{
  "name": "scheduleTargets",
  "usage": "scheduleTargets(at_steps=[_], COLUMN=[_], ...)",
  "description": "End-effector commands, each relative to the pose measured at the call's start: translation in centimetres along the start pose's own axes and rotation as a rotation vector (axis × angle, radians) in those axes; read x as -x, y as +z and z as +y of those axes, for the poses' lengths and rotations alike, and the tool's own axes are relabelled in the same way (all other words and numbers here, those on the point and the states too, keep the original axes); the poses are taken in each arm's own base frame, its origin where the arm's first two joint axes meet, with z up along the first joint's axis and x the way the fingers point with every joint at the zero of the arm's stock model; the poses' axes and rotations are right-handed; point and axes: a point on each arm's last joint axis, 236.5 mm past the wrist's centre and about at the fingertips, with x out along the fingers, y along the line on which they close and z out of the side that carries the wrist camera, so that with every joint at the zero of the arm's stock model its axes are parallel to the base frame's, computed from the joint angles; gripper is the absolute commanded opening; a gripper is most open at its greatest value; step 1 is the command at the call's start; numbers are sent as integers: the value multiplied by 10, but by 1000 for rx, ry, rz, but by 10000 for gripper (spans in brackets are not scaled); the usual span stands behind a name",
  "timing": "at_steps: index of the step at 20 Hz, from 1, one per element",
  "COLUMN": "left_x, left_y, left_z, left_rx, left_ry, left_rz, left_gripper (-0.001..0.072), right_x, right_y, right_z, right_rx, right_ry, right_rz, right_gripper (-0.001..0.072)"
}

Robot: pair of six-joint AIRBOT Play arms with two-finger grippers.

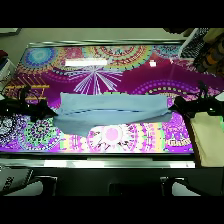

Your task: Fold the clothes and pants, and hang the long-sleeved shirts on hangers.

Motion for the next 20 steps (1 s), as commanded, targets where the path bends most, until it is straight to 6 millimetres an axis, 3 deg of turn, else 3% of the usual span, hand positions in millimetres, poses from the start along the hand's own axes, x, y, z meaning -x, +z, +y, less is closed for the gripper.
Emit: scheduleTargets(at_steps=[1, 5, 14, 19, 20], left_x=[-9, -23, -53, -83, -88], left_y=[52, 95, 164, 172, 173], left_z=[-16, -20, -30, -13, -8], left_rx=[9, 22, 22, 59, 69], left_ry=[-76, -125, -142, -132, -130], left_rz=[-10, -9, -62, -40, -39], left_gripper=[14, 14, 13, 19, 93], right_x=[-13, -26, -70, -95, -97], right_y=[42, 75, 105, 110, 109], right_z=[2, -2, -1, -7, -8], right_rx=[-26, -74, -126, -152, -155], right_ry=[10, 25, 71, 62, 60], right_rz=[-51, -121, -161, -148, -143], right_gripper=[42, 42, 43, 56, 128])
